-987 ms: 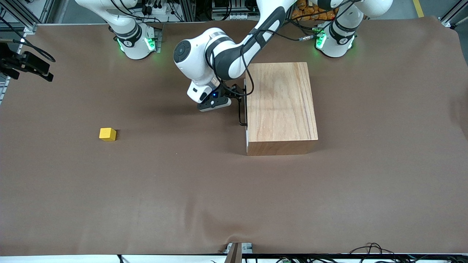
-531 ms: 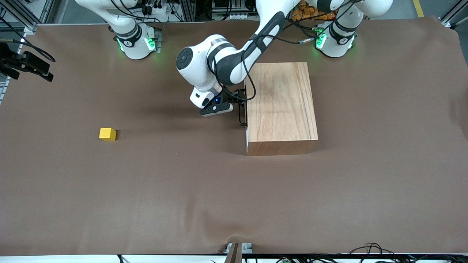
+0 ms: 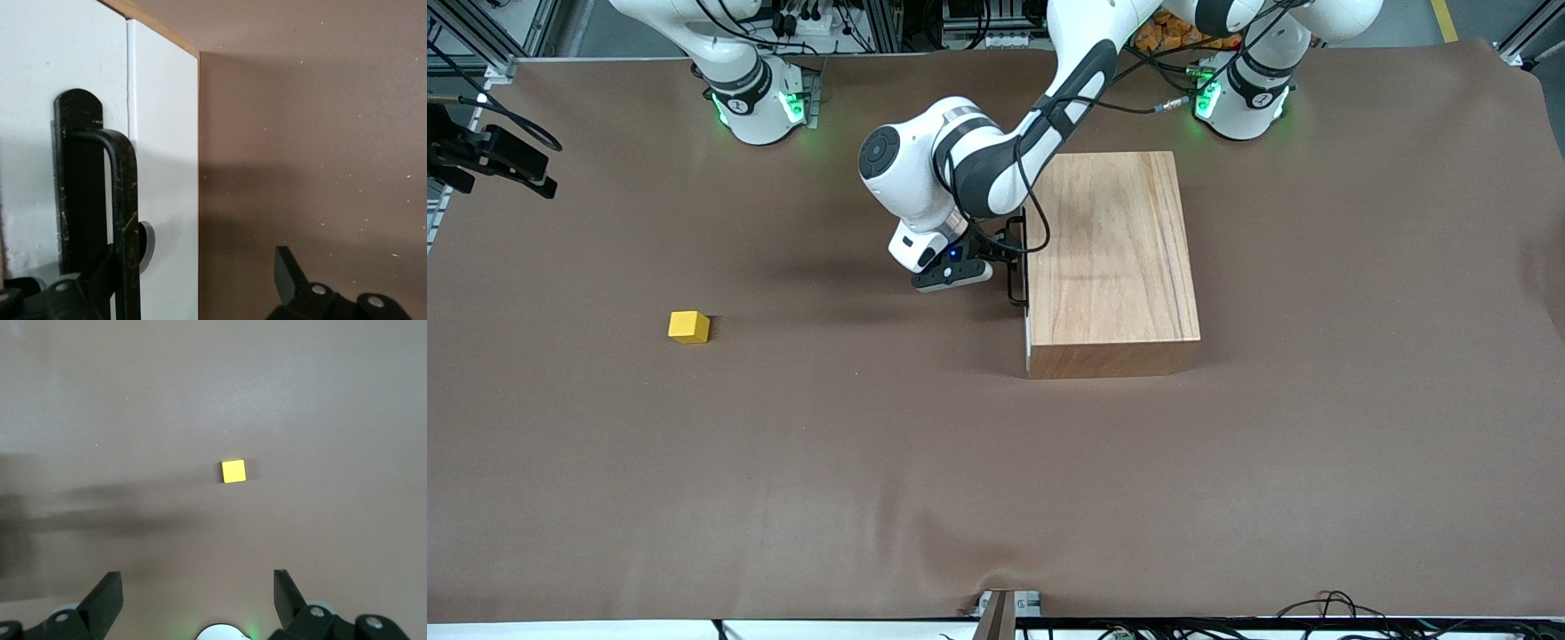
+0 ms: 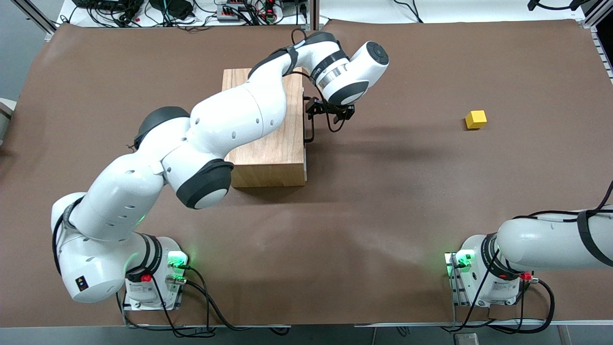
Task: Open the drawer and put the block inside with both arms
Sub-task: 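Pull the drawer open by its handle with the left gripper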
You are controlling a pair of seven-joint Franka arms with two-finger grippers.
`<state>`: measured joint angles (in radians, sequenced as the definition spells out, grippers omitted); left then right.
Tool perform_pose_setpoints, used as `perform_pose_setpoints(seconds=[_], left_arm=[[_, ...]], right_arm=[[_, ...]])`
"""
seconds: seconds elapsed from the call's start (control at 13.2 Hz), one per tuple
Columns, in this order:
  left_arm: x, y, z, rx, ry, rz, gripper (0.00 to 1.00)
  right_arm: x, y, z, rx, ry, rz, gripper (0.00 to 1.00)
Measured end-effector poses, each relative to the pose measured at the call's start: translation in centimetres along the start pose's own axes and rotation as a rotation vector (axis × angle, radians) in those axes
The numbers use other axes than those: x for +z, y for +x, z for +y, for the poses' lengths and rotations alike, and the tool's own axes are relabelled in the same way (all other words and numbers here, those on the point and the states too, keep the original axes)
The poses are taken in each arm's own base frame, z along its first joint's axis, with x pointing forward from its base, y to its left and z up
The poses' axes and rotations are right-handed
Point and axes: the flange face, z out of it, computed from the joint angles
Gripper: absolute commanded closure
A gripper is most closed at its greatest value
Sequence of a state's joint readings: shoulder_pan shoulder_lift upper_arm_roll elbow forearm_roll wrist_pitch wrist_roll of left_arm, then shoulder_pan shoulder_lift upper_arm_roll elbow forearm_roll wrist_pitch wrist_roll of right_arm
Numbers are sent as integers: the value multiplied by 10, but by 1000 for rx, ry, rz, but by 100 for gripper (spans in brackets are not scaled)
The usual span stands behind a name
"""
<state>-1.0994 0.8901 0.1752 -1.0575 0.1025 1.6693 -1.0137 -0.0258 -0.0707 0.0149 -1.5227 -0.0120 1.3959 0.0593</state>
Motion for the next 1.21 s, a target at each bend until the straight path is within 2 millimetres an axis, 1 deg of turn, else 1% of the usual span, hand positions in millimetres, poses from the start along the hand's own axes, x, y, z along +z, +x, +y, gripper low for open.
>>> perform_pose_setpoints(seconds=[0.38,0.91,1.21], left_arm=[[-10,0,5,-7,-42,25,0],[-14,-2,10,-4,-74,40,0],[-20,-3,16,0,-112,58,0]], right_arm=[[0,0,0,0,0,0,0],[0,0,0,0,0,0,0],[0,0,0,0,0,0,0]])
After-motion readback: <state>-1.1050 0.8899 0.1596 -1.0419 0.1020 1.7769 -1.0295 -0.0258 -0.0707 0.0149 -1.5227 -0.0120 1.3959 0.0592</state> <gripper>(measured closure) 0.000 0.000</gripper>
